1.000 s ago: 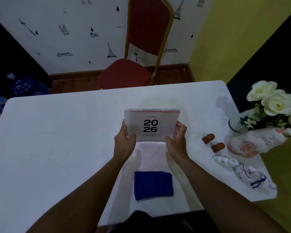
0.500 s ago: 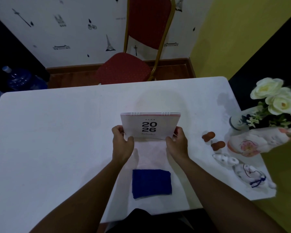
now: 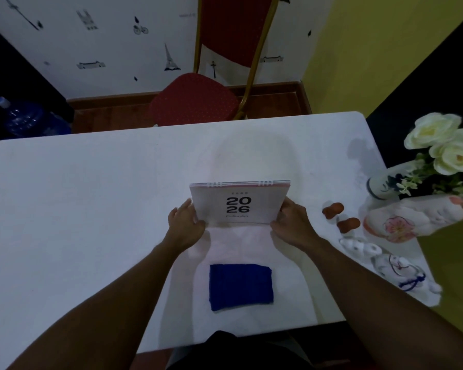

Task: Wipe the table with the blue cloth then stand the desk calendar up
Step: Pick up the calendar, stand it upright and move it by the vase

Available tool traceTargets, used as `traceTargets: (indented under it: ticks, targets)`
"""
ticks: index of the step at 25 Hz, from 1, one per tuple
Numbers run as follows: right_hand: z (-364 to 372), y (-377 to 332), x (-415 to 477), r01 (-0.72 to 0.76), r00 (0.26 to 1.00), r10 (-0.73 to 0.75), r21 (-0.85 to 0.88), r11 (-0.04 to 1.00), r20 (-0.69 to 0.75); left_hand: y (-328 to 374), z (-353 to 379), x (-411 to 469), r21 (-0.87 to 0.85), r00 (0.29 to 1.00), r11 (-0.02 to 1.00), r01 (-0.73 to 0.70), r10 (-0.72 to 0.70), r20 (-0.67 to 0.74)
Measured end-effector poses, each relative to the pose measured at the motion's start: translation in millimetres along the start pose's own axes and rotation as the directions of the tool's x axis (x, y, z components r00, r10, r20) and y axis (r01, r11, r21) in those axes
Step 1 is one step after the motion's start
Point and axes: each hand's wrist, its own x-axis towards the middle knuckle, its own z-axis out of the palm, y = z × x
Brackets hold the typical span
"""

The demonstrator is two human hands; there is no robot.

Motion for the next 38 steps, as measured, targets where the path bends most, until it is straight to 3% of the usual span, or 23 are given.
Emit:
traceTargets:
  ticks: [2,4,7,11,14,28,31,34,36,38]
  targets:
    - [-2.9,12.6,1.1,0.127,0.985,-0.099,-0.206,0.970,0.139,-7.4,-1.7,2.0,0.236,0.993,0.970,-0.065,0.039,0.110]
    - [-3.6,20.7,-0.9,0.099,0.967,-0.024,-0.287,0.953,0.254,-12.9,-2.2,0.9,0.351,0.983,0.927,-0.134,0.081,0.163]
    - [-2.5,26.8,-7.3,0.140,0.968,-0.064,-0.305,0.942,0.244,-18.5,-2.9,-4.4,0.459,0.971,0.864,-0.206,0.124,0.202]
    - [-3.7,33.4,-20.5,0.235,0.954,-0.106,-0.480,0.846,0.280,-29.5,-4.7,-13.4,0.619,0.952,0.730,-0.290,0.156,0.262]
    - [-6.0,35.8,-23.7,0.260,0.954,-0.131,-0.532,0.806,0.268,-31.2,-1.8,-17.2,0.652,0.954,0.703,-0.283,0.135,0.269]
    - [2.6,27.3,-19.9,0.151,0.971,-0.025,-0.535,0.832,0.237,-21.1,4.4,-19.4,0.602,0.959,0.767,-0.222,0.062,0.276]
    - [2.2,23.3,-20.6,0.113,0.969,-0.009,-0.411,0.905,0.247,-24.7,2.1,-18.6,0.545,0.958,0.809,-0.222,0.077,0.276]
    - [-2.5,13.6,-24.2,-0.035,0.992,0.038,-0.031,0.999,0.121,-24.9,-0.6,-24.3,0.387,0.971,0.903,-0.184,0.105,0.217]
    - [-2.9,2.3,-29.1,-0.131,0.991,0.136,0.178,0.975,-0.013,-20.0,-2.4,-29.1,0.204,0.986,0.972,-0.119,0.092,0.138]
    - [1.2,-12.6,-32.2,-0.179,0.971,0.214,0.264,0.948,-0.108,-8.6,-8.0,-35.8,-0.002,0.990,0.992,-0.130,0.130,0.061]
